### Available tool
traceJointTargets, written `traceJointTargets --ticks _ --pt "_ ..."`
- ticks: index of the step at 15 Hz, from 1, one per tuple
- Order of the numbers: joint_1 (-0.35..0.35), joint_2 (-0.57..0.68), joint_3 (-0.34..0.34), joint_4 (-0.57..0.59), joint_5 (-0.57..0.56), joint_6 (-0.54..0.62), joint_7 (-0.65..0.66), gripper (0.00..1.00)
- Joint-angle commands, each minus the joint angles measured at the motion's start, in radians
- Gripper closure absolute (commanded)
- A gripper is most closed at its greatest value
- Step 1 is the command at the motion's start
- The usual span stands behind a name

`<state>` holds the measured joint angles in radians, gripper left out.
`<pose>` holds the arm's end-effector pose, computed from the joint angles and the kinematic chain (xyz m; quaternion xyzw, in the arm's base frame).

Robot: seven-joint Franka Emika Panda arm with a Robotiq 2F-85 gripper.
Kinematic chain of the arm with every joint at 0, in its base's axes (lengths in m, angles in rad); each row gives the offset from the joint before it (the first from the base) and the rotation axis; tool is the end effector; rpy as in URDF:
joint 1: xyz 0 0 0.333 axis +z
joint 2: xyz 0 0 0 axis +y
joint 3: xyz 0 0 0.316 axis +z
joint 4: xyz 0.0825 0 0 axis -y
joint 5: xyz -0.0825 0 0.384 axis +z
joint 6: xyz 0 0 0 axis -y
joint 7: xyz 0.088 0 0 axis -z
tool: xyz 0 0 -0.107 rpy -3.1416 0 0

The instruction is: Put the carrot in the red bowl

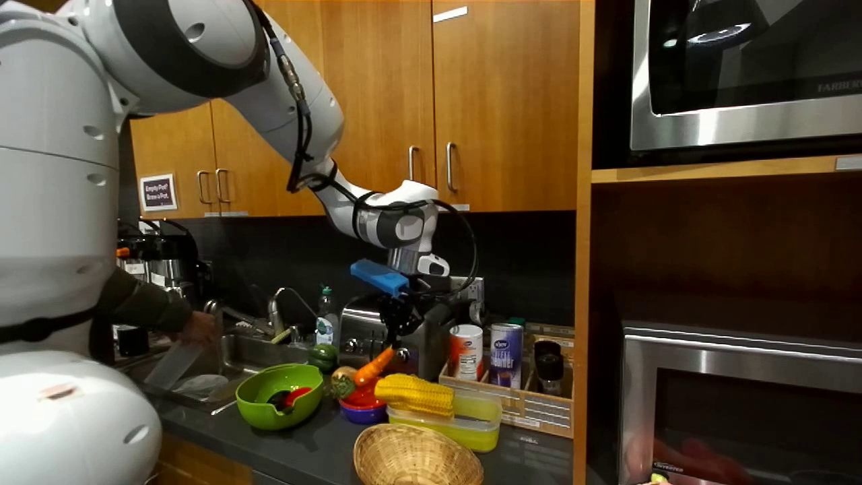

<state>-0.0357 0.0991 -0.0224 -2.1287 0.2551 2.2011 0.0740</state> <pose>0.5532 -0.0233 0.3617 -0.9847 0.1416 0.0140 0.1005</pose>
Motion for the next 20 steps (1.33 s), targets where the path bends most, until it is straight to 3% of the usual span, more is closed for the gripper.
traceJointTargets --ticks 1,14,20 --pt "0.011 -0.01 0.006 -0.008 -0.02 -0.004 0.023 0.96" --pt "0.027 0.004 0.012 0.009 -0.095 -0.064 0.018 0.96" --pt "0.019 -0.003 0.013 0.02 -0.029 -0.079 -0.013 0.96"
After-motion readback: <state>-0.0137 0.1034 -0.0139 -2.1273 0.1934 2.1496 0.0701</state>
